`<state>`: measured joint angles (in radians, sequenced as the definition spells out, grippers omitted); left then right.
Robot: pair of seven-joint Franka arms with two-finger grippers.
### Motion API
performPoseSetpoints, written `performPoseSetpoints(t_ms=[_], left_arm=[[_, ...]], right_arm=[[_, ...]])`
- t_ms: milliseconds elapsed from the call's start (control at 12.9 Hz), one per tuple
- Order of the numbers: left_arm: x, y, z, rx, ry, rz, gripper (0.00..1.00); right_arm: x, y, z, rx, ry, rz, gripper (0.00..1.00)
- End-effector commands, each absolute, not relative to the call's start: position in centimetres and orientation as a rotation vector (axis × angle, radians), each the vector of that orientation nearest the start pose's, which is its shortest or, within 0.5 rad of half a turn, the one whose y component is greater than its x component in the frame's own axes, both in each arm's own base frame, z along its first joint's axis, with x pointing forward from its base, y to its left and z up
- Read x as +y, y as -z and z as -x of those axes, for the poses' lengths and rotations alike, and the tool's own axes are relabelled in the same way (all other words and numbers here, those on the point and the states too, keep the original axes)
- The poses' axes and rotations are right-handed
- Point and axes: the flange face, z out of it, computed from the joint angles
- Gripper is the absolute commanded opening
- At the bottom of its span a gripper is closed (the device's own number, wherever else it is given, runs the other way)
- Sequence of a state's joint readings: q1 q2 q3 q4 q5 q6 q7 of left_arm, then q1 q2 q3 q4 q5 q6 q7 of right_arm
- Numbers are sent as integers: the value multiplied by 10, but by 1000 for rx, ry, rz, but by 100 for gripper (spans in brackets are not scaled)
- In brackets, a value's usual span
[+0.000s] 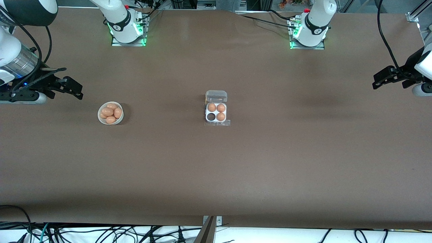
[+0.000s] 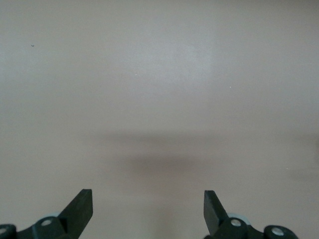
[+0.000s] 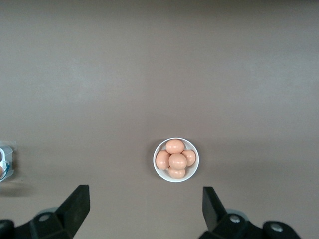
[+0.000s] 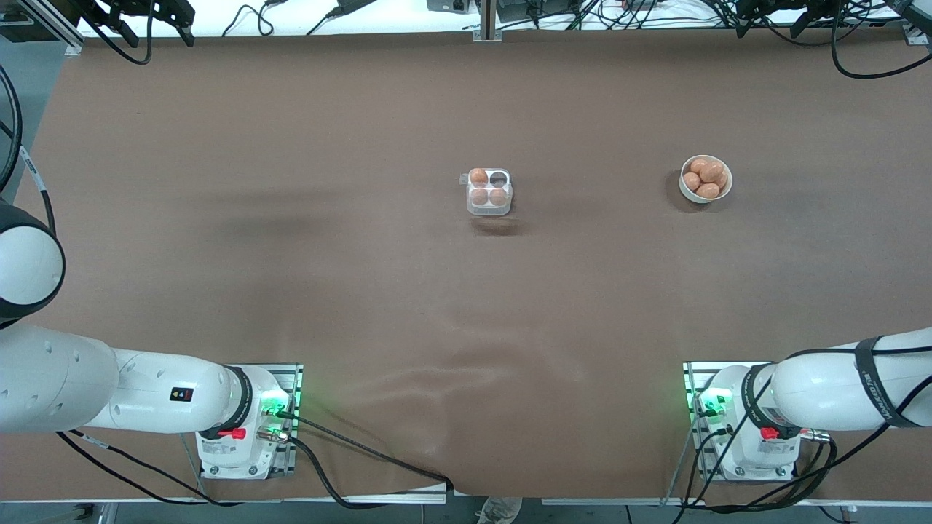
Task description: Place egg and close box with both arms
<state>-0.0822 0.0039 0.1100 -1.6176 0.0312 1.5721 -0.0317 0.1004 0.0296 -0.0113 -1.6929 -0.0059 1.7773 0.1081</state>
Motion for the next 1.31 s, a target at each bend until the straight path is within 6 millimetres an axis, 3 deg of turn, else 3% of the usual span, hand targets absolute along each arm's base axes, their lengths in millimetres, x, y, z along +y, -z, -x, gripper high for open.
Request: performPoseSetpoints(t_ms=[0, 850, 1005, 1236], left_arm=[[23, -606, -557, -63, -67, 3084, 98], [27, -606, -558, -44, -61, 3084, 98], [27, -604, -559, -46, -68, 3084, 98], [26, -604, -559, -43, -68, 3085, 98]], right_arm=[[49, -570, -571, 10, 77, 3126, 100], [49, -563, -572, -3, 52, 3131, 100], [57, -536, -579, -237, -55, 3139, 100], [44, -479, -587, -221, -248, 3127, 100]])
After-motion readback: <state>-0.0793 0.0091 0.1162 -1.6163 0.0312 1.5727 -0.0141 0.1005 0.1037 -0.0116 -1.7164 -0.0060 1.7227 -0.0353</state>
